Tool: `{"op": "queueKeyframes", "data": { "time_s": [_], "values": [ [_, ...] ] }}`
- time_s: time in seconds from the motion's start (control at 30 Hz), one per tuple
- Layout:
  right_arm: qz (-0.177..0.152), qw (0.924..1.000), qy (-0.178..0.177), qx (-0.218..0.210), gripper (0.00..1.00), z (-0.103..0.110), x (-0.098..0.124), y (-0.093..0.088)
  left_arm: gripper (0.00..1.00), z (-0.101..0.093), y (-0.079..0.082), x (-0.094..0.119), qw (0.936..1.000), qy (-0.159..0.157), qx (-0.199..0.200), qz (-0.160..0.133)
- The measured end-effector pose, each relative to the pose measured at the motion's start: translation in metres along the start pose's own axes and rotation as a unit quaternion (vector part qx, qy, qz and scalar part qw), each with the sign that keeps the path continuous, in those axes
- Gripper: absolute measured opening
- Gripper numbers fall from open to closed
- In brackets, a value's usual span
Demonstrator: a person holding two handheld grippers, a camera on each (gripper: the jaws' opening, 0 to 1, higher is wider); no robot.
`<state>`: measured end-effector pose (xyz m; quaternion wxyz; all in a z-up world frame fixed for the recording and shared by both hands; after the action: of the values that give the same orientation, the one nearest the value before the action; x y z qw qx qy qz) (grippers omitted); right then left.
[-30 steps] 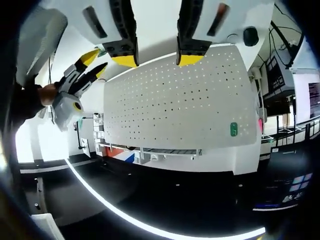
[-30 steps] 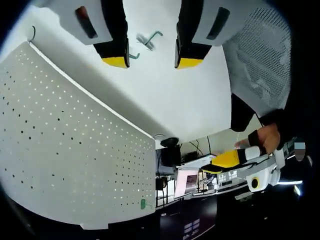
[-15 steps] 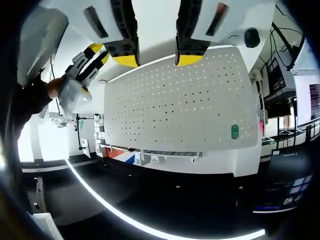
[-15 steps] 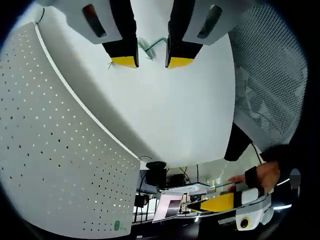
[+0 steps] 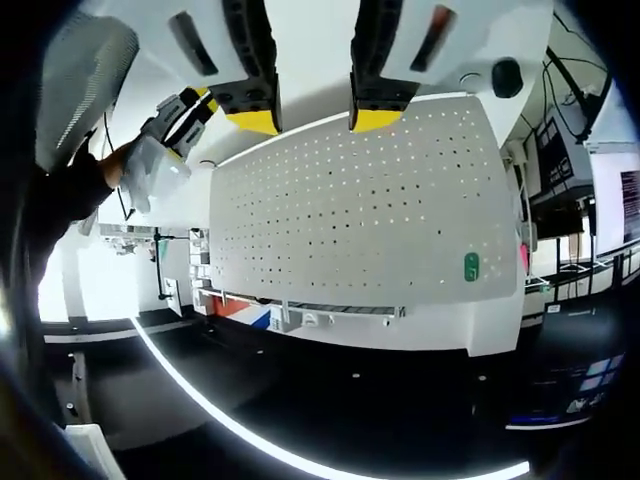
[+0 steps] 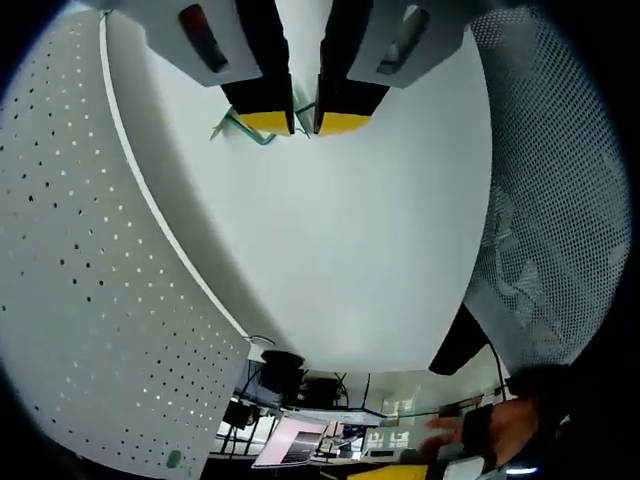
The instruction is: Insert the hook assembly into the mounting plate slot until the hook locks in place.
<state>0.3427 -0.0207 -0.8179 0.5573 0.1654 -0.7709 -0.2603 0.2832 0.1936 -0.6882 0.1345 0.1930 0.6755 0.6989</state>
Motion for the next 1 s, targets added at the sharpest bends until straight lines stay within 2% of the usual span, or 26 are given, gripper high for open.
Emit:
{"op": "queueKeyframes", "data": {
  "time_s": [0.4,0.73,1.0],
  "values": [
    [0.017,0.9995,0.006,0.024,0.03,0.0008,-0.0084,-0.0022,0.27,0.0016,-0.0002,0.0006,1.0,0.001,0.006,-0.003],
    [0.024,0.9993,0.004,-0.028,0.0,-0.0003,-0.0078,-0.0035,0.27,0.0017,-0.0002,0.0011,1.0,0.003,0.008,-0.004],
    [0.028,0.9995,0.004,-0.015,0.01,0.0004,-0.0097,-0.0042,0.27,0.0011,0.0002,0.001,1.0,0.003,0.008,-0.003]
  ]
}}
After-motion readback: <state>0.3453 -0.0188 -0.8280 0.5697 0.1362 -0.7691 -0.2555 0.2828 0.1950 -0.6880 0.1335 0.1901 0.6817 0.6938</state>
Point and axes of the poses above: the point that each gripper's makers call its tool centre point, and the gripper's own axes: x roughly backward along the fingers, z roughly to its left, y roughly out of its top, the point moved 7 cm from there along x, roughly backward along the fingers, and after that the axes turned 1 degree about x, right-handed, at the moved point
